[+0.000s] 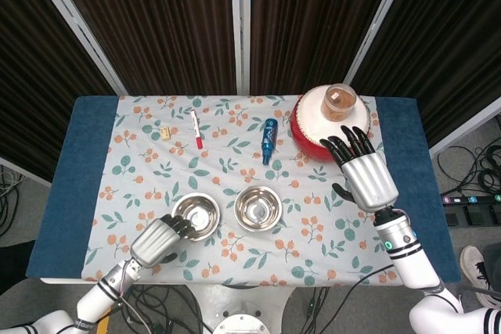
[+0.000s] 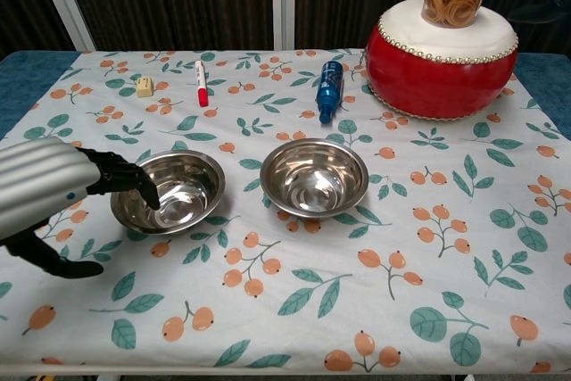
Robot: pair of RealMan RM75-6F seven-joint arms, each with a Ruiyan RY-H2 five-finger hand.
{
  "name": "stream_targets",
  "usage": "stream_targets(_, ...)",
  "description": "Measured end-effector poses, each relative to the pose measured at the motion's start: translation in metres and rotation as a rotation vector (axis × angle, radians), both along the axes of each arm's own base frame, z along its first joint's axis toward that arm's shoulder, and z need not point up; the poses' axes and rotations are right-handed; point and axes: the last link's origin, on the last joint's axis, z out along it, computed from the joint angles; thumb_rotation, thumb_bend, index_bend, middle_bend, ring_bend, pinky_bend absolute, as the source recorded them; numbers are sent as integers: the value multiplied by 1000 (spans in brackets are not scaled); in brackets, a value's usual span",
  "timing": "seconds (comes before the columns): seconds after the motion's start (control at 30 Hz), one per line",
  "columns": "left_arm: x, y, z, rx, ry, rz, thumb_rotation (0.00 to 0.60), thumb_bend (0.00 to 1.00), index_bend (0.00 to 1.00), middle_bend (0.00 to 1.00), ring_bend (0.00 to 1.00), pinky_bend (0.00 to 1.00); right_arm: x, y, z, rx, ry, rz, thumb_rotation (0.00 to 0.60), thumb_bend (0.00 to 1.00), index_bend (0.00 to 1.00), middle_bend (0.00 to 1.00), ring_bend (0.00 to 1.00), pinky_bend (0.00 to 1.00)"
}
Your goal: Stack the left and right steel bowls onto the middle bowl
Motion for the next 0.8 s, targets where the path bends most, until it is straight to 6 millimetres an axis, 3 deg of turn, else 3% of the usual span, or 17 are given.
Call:
stream_targets(0.43,7,16,-26,-12,50,-22,600,209,467,491,404,494,-15,-6,5,-2,-15,-31,600,106,140,178,37,90)
stream_targets(0.8,17,26,-37,40,62,-94,600,290,630,651,580,664,-26,-7,9,-7,-27,-58,600,104,140,178,37,90)
